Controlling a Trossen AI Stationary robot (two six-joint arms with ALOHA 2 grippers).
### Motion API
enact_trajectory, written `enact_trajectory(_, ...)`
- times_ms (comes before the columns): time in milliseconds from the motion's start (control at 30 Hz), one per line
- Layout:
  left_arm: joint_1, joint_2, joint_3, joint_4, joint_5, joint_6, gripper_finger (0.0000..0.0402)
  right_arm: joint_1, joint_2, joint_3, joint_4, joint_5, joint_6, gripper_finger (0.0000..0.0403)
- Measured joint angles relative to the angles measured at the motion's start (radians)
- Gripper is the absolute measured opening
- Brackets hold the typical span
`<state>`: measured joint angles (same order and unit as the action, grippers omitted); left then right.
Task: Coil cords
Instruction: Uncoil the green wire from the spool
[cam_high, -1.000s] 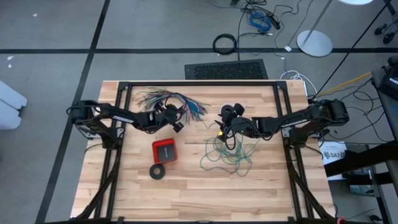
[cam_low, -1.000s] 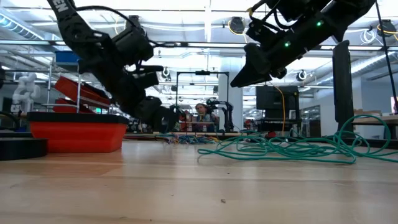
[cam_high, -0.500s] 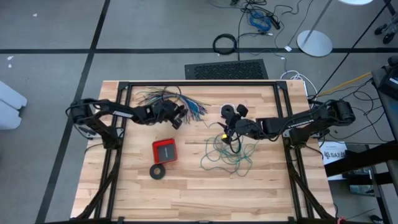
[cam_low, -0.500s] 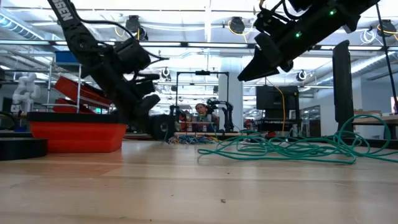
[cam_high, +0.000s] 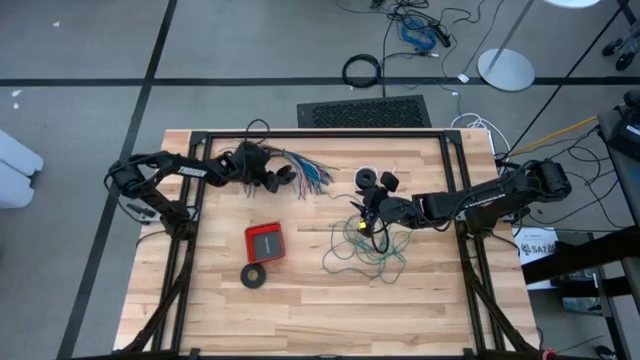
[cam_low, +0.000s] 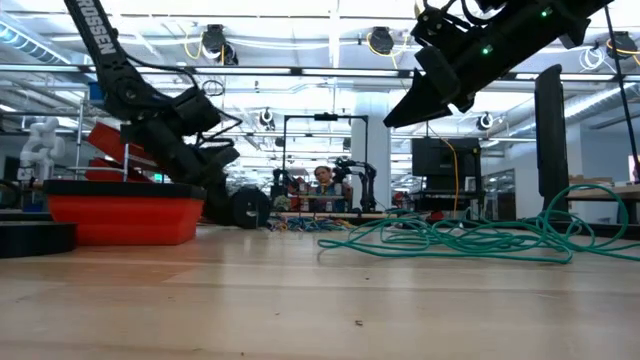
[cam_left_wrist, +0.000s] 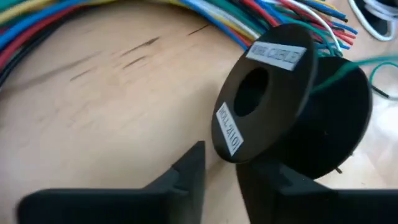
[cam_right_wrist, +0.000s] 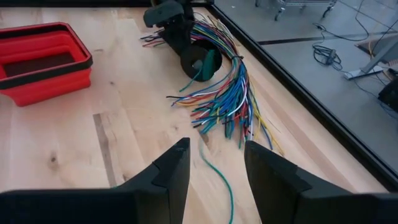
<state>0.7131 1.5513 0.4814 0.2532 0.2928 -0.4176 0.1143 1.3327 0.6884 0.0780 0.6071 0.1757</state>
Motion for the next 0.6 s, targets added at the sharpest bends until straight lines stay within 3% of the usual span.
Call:
enact_trajectory(200, 0.061, 0.0, -0.002, -0.014, 0.078, -0.001, 0.0146, -0.001, 0.0, 0.0, 0.004, 0.002, -0.002, 0.0141)
enact_trajectory(400, 0.087, -0.038, -0.003, -0.044, 0.081, 0.017, 0.015, -0.001, 0.0, 0.0, 0.003, 0.003, -0.013, 0.0141)
enact_trajectory(600, 0.076, -0.154, -0.003, -0.085, 0.081, 0.056, 0.015, -0.001, 0.0, 0.0, -0.043, 0.024, -0.026, 0.0141)
